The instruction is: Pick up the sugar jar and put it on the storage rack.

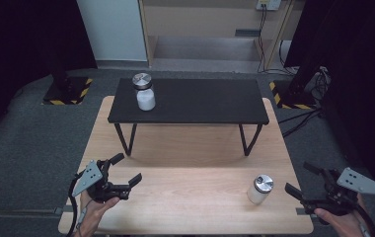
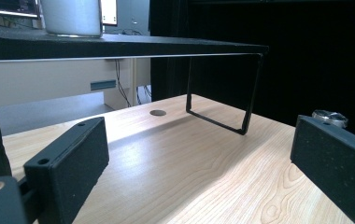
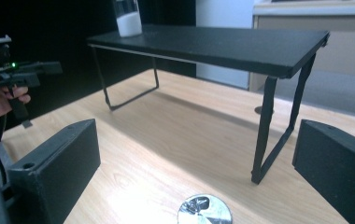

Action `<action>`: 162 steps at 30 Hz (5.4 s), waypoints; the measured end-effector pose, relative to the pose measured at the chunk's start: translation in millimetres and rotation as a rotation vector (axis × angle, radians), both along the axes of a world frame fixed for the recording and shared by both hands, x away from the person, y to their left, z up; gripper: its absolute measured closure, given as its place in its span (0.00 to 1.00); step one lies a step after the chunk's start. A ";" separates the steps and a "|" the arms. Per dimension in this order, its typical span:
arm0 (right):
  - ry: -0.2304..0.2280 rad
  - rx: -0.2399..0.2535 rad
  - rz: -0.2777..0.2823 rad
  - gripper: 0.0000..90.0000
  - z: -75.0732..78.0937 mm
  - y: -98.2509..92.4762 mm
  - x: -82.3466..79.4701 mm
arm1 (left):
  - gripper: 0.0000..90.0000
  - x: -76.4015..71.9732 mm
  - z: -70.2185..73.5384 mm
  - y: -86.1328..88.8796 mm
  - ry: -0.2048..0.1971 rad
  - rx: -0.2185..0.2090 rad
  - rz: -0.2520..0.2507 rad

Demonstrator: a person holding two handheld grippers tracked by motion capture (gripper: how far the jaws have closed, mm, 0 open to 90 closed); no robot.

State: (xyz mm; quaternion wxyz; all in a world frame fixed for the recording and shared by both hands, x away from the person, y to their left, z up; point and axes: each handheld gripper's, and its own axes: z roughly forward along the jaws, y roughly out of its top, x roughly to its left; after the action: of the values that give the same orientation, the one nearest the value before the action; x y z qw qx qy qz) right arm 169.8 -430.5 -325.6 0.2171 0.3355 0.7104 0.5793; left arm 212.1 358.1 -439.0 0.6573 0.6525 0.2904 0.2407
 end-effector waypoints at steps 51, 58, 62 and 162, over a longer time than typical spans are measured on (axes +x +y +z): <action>0.210 -0.243 0.003 0.16 -64.1 55.0 59.1 | 0.03 0.1 0.2 -1.0 0.006 0.008 -0.010; 0.191 -0.255 -0.003 0.27 -70.1 55.0 59.5 | 0.03 0.1 0.0 -1.0 0.006 0.009 -0.009; 0.166 -0.268 0.008 0.37 -72.3 53.8 59.0 | 0.03 0.0 0.1 -1.1 0.008 0.010 -0.008; 0.074 -0.267 0.018 0.39 167.7 140.7 177.4 | 0.00 3.3 -2.7 2.7 0.015 -0.014 -0.018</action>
State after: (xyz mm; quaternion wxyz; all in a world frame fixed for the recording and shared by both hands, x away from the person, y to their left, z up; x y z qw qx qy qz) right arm 347.2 -289.8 -157.9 0.2283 0.3184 0.7916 0.4689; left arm 215.4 360.8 -441.7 0.6617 0.6524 0.2911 0.2277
